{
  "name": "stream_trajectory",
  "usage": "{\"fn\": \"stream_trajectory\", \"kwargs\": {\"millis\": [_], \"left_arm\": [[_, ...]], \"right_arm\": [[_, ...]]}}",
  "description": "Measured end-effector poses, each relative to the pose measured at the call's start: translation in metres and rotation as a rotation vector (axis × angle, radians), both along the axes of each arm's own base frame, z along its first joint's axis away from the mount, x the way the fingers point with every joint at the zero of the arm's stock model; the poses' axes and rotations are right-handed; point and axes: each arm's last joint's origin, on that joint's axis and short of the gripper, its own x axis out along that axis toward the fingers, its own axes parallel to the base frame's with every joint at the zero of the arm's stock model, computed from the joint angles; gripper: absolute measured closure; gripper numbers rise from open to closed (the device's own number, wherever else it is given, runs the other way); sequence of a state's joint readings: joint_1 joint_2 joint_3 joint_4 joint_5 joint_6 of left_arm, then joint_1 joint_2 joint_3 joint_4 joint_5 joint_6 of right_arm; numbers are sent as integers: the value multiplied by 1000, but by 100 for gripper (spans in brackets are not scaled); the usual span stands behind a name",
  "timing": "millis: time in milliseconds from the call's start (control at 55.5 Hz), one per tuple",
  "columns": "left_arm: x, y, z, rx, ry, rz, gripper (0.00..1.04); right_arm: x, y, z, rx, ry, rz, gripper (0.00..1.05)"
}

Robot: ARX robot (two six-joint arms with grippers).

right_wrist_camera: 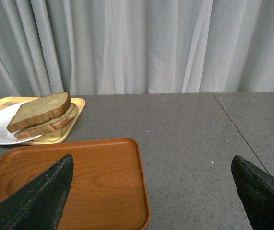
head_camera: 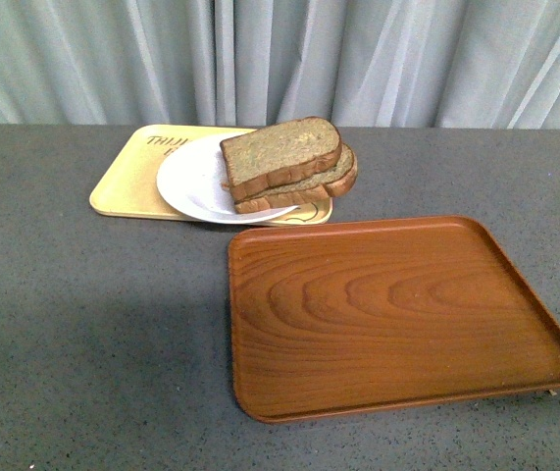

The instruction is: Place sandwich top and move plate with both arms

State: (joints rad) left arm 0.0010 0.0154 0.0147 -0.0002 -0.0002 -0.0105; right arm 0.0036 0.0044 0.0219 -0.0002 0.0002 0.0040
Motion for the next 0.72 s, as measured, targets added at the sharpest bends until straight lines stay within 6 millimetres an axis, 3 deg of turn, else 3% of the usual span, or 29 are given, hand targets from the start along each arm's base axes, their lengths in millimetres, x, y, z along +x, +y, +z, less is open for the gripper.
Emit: {"fn": "stream_trajectory", "kwargs": {"millis": [72, 721], "left_arm": [[0, 0, 0, 2, 0, 0, 7], [0, 0, 0, 3, 0, 0, 9]], "right_arm": [[0, 0, 0, 0, 0, 0, 9], [0, 0, 0, 0, 0, 0, 9]]}}
